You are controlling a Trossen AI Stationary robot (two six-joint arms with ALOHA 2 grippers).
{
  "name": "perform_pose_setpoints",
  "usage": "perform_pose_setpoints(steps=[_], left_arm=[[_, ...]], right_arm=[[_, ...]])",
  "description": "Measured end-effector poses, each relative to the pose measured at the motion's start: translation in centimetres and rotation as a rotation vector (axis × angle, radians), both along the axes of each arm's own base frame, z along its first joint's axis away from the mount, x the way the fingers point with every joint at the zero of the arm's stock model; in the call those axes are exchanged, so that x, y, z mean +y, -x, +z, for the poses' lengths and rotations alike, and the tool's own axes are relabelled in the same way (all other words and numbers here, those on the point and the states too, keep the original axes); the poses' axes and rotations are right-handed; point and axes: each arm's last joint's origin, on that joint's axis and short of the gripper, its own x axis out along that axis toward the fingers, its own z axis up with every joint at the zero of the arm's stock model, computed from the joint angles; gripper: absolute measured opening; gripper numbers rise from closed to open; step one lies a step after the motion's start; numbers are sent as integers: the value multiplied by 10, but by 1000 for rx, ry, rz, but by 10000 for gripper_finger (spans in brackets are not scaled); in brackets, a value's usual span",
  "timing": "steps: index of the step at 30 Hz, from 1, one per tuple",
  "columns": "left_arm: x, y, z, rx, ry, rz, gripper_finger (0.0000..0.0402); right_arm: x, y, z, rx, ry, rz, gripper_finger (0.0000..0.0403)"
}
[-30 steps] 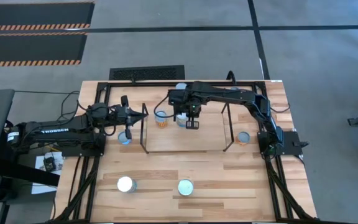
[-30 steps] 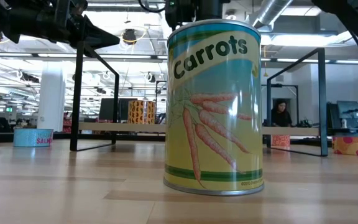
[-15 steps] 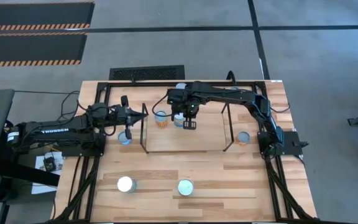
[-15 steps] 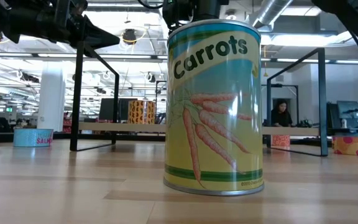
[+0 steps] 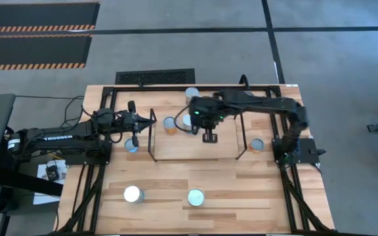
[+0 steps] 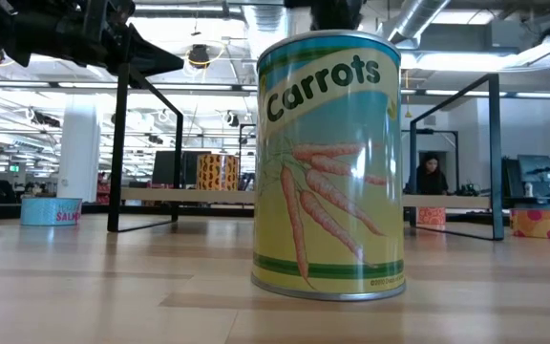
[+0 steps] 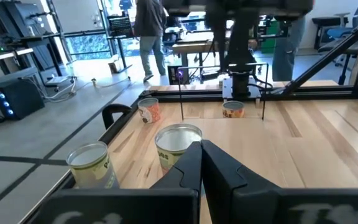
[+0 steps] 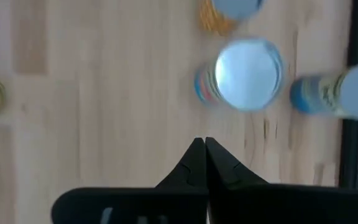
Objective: Pick and place cans onto a shelf
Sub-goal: Put the pineapple rings can on the shelf
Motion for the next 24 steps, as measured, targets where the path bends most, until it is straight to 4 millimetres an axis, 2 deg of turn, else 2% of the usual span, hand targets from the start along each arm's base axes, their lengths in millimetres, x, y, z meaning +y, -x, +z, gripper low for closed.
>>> perform_pose_setpoints(steps=[3,7,15,20,24], left_arm=[[0,0,0,0,0,-5,0],[0,0,0,0,0,-5,0],[0,0,0,0,0,-5,0],[0,0,0,-1,0,-5,0],[0,0,1,-5,-1,-5,0]], right_arm=[[13,14,2,-159,-3,12,4],[27,41,-6,-353,-26,15,3],[71,110,-23,-681,-147,79,5],[106,151,-31,-695,-203,46,3],[131,179,-44,-578,-257,-73,3]])
